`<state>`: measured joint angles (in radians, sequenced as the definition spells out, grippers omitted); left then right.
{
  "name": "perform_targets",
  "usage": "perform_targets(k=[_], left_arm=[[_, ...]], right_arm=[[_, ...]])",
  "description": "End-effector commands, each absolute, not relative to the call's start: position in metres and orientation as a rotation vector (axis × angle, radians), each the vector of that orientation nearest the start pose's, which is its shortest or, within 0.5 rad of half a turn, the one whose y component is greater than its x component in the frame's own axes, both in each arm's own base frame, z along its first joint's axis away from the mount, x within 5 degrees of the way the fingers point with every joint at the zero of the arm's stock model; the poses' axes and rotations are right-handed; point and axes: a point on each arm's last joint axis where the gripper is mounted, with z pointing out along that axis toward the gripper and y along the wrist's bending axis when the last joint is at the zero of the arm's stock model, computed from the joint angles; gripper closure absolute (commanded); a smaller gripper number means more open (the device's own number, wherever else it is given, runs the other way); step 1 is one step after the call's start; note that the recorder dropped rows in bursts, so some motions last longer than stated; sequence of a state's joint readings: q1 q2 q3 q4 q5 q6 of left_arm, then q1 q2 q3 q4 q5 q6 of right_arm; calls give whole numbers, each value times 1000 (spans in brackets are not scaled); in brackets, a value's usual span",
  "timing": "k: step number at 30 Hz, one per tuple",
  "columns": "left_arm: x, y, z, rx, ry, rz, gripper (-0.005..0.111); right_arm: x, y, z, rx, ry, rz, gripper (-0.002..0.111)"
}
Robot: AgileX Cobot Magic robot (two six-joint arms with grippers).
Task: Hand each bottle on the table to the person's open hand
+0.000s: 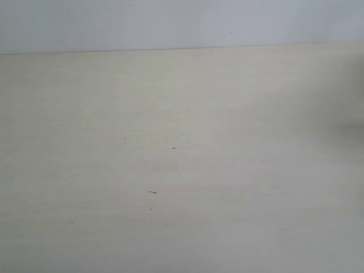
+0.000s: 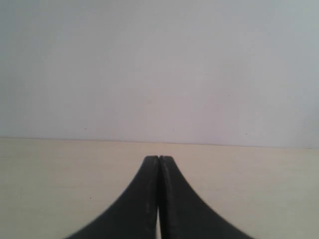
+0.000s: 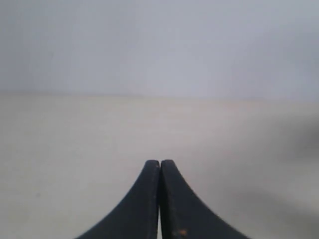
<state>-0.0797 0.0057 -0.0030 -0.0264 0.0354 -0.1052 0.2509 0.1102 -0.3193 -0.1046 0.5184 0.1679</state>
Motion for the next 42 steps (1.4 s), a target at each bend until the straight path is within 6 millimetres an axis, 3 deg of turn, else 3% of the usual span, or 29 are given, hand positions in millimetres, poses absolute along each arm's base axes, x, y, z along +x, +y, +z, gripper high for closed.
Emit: perform_targets(k=[1,6,16,42], left_arm=[[56,-4,210,-45,1519,-173,107],[56,-4,210,-45,1519,-173,107],[56,-4,210,-45,1519,-173,107],[56,-4,210,-45,1519,-173,107]], right_arm=[[43,5,260,-44,1489,171,108],[56,3,211,-15,1508,59,108],[56,-3,207,53,1551,-14,108],[56,-3,208,58,1539,-6,108]])
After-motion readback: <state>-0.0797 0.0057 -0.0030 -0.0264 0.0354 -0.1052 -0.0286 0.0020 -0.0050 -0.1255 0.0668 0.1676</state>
